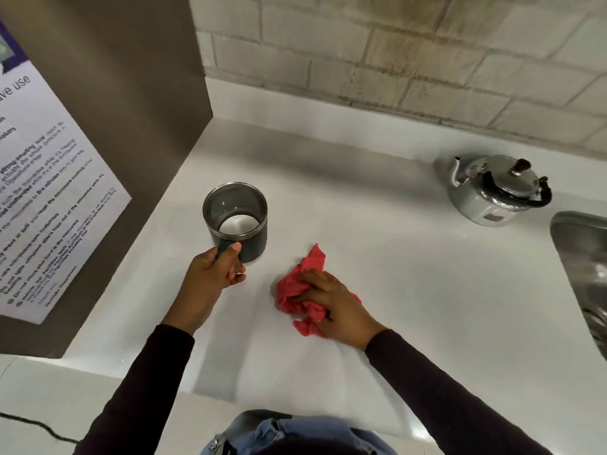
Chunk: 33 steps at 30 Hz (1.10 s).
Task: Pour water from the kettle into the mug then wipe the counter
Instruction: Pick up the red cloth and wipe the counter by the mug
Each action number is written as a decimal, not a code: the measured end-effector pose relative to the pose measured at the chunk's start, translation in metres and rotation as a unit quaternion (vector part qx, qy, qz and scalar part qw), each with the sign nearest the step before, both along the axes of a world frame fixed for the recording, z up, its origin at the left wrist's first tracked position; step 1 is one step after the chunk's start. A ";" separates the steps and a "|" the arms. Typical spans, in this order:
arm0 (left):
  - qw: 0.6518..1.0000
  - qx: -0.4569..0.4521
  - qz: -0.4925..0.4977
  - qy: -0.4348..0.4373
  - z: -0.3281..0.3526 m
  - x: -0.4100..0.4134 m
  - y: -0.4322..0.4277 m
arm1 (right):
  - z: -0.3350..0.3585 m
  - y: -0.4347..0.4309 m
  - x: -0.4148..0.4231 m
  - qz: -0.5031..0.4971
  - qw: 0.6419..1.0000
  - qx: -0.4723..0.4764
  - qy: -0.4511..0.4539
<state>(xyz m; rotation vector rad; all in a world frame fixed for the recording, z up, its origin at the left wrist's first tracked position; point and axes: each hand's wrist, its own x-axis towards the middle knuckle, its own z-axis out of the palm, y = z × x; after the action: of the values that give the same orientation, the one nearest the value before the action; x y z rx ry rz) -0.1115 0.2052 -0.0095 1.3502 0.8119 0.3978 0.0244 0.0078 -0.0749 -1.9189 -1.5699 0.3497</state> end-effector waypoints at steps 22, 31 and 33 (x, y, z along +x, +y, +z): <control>0.983 0.138 0.116 0.030 -0.011 0.012 -0.015 | -0.009 -0.031 0.012 -0.173 0.985 0.002 0.002; 0.981 0.181 0.015 -0.068 0.012 0.031 -0.064 | -0.001 -0.055 0.009 -0.179 0.983 0.006 0.026; 0.982 0.172 -0.019 -0.080 0.012 0.045 -0.080 | 0.003 -0.071 0.011 -0.187 0.982 0.002 0.036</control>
<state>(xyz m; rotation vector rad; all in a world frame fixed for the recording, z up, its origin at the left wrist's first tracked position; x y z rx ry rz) -0.0662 0.1253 0.0022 1.6284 0.5991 0.6299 0.0351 -0.0637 -0.0722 -2.1199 -1.1287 0.2497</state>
